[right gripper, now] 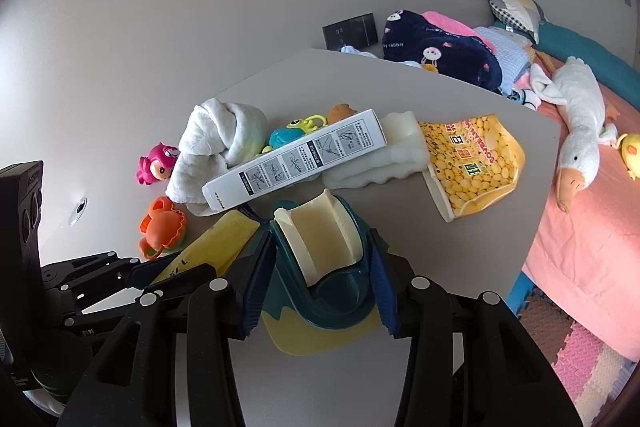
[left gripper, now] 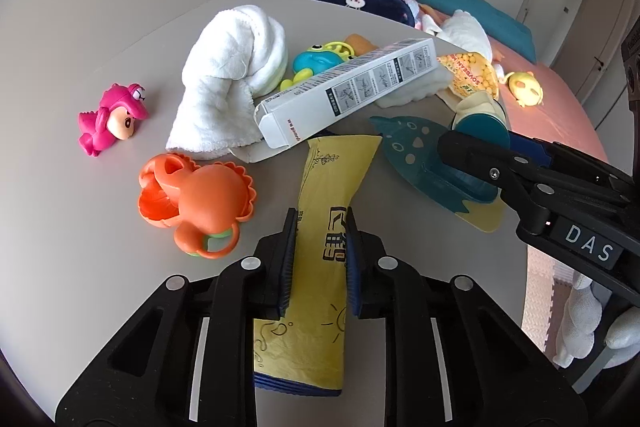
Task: Collect trash
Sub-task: 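Grasp the yellow snack bag with left tool while right tool grasps teal bib, then carry the yellow bag and teal bib over the black trash bag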
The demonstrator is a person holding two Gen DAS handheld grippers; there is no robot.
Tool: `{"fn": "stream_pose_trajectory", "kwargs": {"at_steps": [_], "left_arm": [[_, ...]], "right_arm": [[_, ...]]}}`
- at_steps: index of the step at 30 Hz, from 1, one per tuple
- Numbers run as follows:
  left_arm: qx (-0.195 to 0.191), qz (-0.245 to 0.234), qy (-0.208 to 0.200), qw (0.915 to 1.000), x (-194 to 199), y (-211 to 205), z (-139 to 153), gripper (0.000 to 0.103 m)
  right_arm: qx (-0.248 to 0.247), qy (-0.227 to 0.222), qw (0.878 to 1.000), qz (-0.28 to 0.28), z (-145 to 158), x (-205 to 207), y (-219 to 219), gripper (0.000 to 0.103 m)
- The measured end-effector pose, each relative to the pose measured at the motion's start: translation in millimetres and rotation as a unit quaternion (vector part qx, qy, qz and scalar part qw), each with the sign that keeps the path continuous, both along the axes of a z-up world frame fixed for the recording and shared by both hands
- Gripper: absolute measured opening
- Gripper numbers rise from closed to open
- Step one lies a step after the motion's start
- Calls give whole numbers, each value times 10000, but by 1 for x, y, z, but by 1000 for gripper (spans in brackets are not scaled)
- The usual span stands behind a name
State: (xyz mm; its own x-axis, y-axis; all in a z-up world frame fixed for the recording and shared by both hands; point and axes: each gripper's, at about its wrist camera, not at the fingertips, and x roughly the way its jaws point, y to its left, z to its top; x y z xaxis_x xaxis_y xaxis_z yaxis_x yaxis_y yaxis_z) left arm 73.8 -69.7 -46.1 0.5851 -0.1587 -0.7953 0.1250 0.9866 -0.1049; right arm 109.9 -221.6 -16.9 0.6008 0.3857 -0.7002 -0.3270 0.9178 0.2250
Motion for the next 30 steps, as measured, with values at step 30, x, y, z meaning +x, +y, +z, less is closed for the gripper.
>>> {"fn": "stream_pose_trajectory", "kwargs": {"at_steps": [30], "left_arm": [[-84, -713, -515, 9961, -59, -82, 44, 15]], "right_arm": [[99, -514, 9940, -960, 51, -93, -95, 47]]}}
